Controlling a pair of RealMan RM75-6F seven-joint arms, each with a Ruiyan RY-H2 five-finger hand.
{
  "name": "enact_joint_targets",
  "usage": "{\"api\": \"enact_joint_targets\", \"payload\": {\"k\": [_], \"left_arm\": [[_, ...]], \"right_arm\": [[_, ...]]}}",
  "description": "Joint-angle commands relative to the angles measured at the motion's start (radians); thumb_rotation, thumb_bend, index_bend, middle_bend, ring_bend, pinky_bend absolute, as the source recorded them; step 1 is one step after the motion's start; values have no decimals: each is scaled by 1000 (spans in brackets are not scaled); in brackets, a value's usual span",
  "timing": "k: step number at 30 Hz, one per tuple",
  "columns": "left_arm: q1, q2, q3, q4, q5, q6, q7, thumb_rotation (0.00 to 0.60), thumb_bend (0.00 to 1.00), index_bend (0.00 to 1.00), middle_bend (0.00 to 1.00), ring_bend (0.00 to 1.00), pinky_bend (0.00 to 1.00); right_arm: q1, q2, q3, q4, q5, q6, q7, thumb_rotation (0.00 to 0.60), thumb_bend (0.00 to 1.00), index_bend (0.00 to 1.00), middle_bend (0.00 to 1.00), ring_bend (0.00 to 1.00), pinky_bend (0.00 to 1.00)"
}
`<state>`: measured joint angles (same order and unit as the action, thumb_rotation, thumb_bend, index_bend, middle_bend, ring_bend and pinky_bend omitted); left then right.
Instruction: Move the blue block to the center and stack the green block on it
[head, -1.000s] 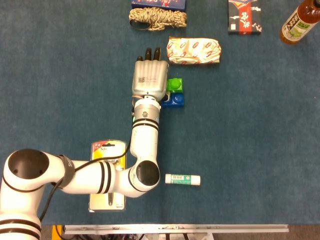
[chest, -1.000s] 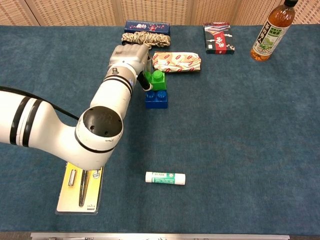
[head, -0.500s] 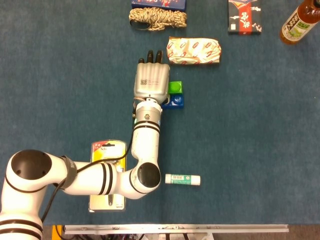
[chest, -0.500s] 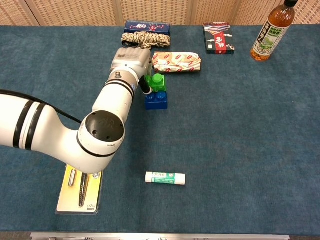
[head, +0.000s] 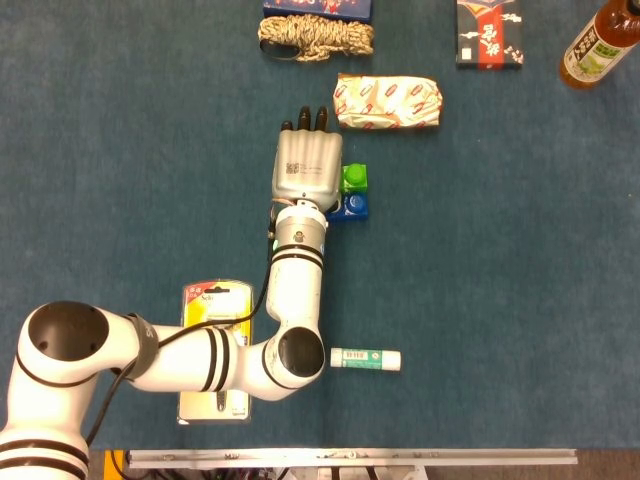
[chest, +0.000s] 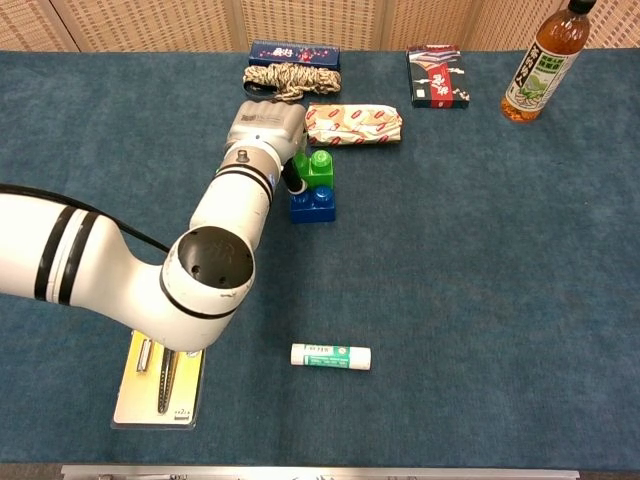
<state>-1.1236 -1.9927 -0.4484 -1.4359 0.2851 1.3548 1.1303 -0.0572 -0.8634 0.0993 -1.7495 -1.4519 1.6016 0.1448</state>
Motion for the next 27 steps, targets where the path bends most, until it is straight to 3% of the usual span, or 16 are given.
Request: {"api": "enact_joint_targets", "payload": {"k": [1, 9, 13, 21, 27], "left_arm": [[4, 4, 0, -6, 4, -1, -4, 600, 295, 519, 128, 88, 215], [27, 34, 2, -55, 22, 12, -20, 600, 295, 228, 136, 89, 219], [44, 60, 5, -106, 32, 28, -29, 600, 295, 148, 137, 89, 220], [98, 148, 36, -277, 51, 88, -34, 600, 295, 153, 142, 92, 223], [177, 264, 110, -457, 121, 152, -66, 600, 296, 206, 147, 95, 224]], "right_arm": [[-1, 0, 0, 0, 1, 0, 1, 600, 226, 228, 170, 0, 99], [2, 0, 0, -2, 3, -6, -5, 600, 226, 228, 170, 0, 99], [3, -3, -1, -3, 6, -9, -13, 600, 226, 229, 170, 0, 99], [7, -5, -1, -4, 8, -15, -21, 600, 226, 228, 170, 0, 99], [11, -8, 0, -6, 12, -22, -31, 600, 226, 229, 170, 0, 99]]}}
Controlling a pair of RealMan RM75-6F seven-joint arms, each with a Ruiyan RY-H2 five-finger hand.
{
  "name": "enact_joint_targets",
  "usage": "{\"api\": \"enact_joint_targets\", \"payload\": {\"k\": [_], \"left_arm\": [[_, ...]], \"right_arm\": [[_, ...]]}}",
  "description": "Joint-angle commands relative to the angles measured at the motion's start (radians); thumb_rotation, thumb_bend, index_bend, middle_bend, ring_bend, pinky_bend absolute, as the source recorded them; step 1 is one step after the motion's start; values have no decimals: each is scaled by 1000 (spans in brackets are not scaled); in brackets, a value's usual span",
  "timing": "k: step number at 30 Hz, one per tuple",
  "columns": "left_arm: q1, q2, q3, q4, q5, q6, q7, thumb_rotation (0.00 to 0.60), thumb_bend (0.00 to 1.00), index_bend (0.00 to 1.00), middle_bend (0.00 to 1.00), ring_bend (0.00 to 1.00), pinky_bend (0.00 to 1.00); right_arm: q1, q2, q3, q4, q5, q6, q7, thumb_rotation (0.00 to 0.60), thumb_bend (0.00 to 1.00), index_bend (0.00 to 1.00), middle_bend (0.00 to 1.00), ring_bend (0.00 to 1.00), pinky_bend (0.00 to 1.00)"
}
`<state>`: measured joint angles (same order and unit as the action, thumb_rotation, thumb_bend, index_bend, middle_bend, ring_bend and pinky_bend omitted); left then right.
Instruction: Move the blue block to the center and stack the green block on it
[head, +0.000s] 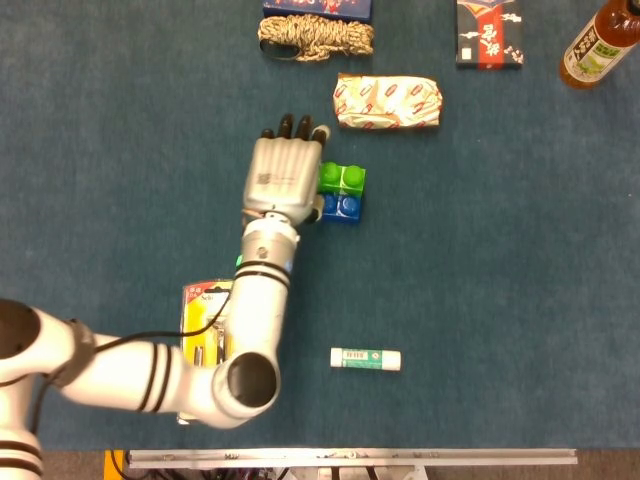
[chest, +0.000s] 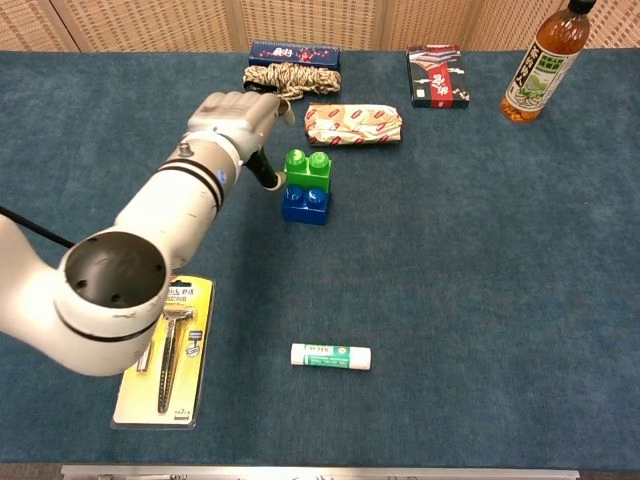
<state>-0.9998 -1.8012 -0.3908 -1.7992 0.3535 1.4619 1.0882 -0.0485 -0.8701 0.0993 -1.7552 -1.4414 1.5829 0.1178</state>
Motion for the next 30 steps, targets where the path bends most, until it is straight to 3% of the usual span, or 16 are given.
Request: {"api": "enact_joint_targets", "payload": {"k": [1, 7, 12, 16, 22, 30], "left_arm": [[67, 91, 70, -116, 76, 53, -34, 600, 296, 209, 147, 95, 224], [175, 225, 208, -228, 289, 109, -136, 600, 295, 223, 147, 95, 224], [282, 332, 340, -245, 494, 147, -258, 600, 295, 235, 147, 95, 224], [379, 407, 449, -174, 676, 170, -397, 600, 295, 236, 132, 92, 224], [477, 512, 565, -86, 893, 158, -599, 600, 295, 235, 124, 85, 224], [602, 562, 638, 81, 1115, 239, -677, 600, 296, 239, 115, 78, 224]], "right_arm": [[3, -2, 0, -1, 3, -6, -8, 600, 226, 229, 170, 0, 99], [11, -8, 2, -7, 15, -20, -32, 600, 226, 228, 170, 0, 99], [16, -10, 4, -9, 27, -31, -41, 600, 226, 228, 171, 0, 99], [24, -15, 7, -11, 39, -45, -58, 600, 226, 228, 171, 0, 99], [37, -25, 7, -16, 52, -65, -96, 600, 226, 229, 171, 0, 99], [39, -40, 4, -27, 42, -55, -146, 600, 226, 228, 172, 0, 99]]}}
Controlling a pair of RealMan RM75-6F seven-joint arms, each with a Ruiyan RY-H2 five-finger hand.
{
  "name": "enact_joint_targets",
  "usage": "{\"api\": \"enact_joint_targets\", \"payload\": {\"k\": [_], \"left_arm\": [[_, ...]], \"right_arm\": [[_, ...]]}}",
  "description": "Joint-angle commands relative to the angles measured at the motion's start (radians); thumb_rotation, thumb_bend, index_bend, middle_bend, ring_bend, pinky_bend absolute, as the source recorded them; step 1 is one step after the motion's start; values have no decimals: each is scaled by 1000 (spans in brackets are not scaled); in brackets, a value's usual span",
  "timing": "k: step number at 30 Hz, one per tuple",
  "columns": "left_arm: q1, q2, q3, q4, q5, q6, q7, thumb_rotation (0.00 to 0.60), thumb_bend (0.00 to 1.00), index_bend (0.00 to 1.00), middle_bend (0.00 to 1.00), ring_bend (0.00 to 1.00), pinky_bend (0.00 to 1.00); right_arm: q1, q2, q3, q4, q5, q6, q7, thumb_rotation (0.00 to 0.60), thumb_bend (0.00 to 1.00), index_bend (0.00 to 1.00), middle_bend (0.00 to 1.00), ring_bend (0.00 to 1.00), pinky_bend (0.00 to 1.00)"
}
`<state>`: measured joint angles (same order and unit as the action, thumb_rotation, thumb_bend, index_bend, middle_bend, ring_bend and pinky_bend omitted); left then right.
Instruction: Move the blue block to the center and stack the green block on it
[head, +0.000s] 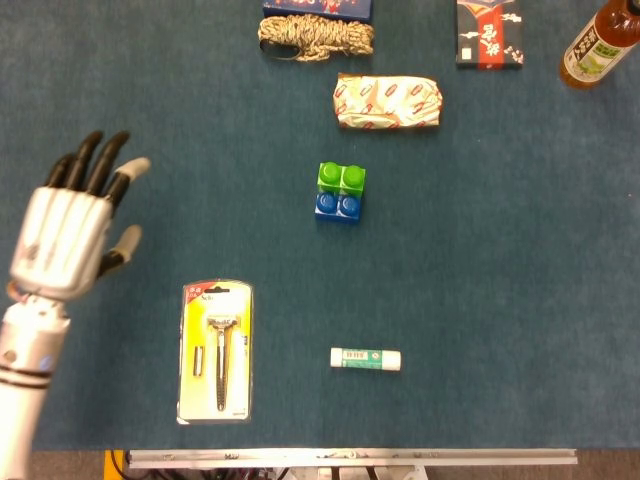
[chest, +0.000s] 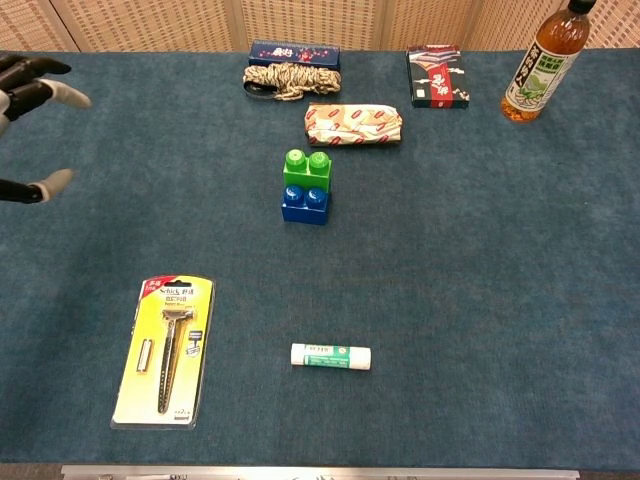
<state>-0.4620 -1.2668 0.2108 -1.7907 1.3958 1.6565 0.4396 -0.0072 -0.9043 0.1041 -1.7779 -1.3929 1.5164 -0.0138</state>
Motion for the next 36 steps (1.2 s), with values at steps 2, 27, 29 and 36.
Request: {"api": "enact_joint_targets", "payload": {"k": [2, 27, 29, 36], "left_arm": [[93, 30, 40, 104, 107, 64, -28, 600, 296, 254, 117, 78, 223], [265, 75, -73, 172, 201, 97, -124, 600, 296, 386, 305, 159, 222], [266, 78, -91, 175, 185, 79, -143, 600, 296, 388, 306, 159, 222], [281, 80, -128, 182, 183, 60, -164, 600, 296, 398, 308, 159, 222]], "right_arm": [[-9, -12, -2, -9, -15, 31, -31, 600, 226, 228, 172, 0, 99], [-44, -50, -5, -23, -54, 118, -127, 600, 226, 228, 174, 0, 99], [-40, -46, -6, -22, -52, 105, -119, 600, 226, 228, 174, 0, 99], [-31, -39, -2, -22, -32, 80, -110, 600, 226, 228, 174, 0, 99]]}}
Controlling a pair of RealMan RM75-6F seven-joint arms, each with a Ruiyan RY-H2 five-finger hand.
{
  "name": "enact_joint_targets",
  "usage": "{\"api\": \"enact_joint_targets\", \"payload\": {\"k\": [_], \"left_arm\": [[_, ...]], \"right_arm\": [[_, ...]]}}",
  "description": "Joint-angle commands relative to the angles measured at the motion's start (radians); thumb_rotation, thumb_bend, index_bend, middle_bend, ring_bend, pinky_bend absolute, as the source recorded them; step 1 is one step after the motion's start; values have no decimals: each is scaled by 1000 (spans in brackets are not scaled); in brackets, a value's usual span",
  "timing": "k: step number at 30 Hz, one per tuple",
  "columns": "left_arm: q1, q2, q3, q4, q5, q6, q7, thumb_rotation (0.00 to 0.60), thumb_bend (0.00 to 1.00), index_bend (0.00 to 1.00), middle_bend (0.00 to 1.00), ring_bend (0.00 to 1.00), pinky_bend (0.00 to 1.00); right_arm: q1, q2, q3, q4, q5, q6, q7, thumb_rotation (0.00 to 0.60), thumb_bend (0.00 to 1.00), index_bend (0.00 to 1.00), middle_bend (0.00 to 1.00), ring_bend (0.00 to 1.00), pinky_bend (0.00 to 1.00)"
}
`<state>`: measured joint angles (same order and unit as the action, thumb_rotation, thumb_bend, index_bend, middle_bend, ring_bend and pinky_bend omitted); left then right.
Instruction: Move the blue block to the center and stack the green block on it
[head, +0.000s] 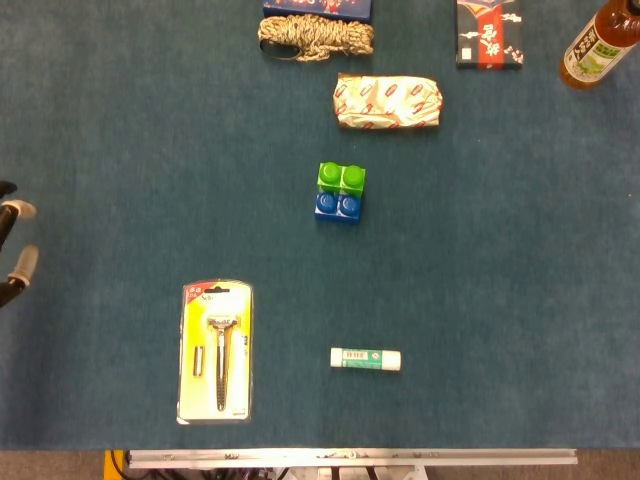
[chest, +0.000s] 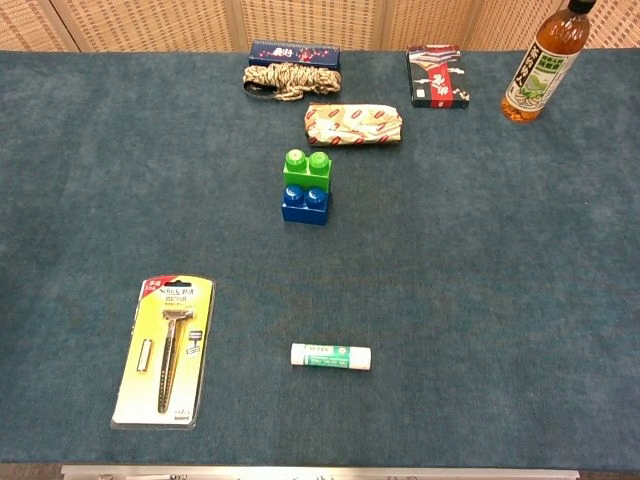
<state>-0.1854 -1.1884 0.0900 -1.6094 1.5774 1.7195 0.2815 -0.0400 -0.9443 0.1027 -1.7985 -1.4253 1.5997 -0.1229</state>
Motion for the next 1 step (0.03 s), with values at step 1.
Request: {"api": "enact_joint_targets", "payload": {"k": [1], "left_arm": [[8, 2, -11, 2, 4, -4, -8, 600, 296, 399, 308, 159, 222]], "right_arm": [[3, 1, -1, -2, -1, -5, -1, 600, 226, 228, 174, 0, 99]]}}
